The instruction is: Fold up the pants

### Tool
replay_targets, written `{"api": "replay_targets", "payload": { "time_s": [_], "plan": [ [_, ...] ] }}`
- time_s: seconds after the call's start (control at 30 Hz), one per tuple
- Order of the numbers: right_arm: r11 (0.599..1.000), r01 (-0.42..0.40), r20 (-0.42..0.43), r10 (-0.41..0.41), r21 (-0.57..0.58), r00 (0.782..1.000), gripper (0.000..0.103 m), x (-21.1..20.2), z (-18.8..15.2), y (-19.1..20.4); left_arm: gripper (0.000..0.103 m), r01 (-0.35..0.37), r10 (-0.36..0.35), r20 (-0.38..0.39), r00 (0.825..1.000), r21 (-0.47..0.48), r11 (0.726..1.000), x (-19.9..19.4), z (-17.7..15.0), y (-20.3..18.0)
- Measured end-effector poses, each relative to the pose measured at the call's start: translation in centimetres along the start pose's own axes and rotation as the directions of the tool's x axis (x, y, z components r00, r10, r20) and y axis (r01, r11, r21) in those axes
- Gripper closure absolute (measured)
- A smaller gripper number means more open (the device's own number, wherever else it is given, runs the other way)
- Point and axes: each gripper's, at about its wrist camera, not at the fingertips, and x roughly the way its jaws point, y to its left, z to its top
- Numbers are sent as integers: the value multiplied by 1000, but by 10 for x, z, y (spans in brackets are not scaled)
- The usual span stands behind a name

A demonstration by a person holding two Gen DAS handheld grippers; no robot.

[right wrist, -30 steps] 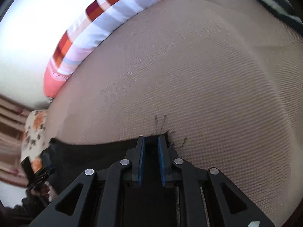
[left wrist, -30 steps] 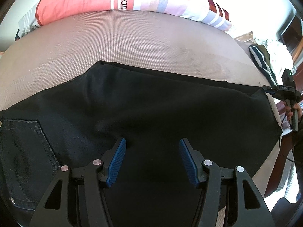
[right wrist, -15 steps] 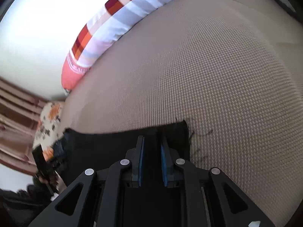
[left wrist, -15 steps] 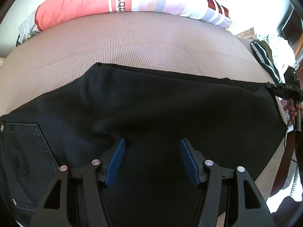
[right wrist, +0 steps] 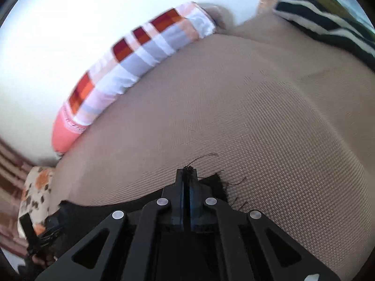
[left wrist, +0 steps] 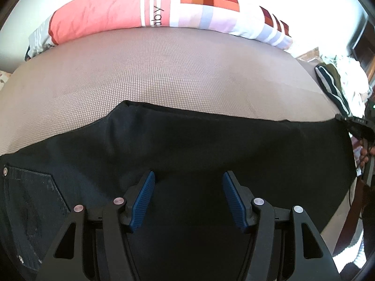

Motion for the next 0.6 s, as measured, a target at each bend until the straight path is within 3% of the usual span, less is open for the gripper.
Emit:
{"api": "replay_targets", "payload": {
  "time_s": [0.2,0.27,0.3,0.47,0.6],
  "plan": [
    [997,59,1,-59,46,998,102,14,-5,-12,42,-47,47,36,998,4,999,11,3,10],
    [996,60,2,-60,58,998,101,14,-5,-13,42,-60,60,12,998,-12,998,23,4,19],
    [996,71,-5,-71,55,997,102,15,-4,-12,42,-60,60,45,997,-15,998,23,6,22],
    [989,145,-37,-144,32,989,73,4,0,0,42,-76,76,33,997,5,997,29,13,22],
    [975,219,-1,-219,44,976,70,-23,-4,5,42,-31,33,47,998,-30,999,17,13,31]
  ]
}}
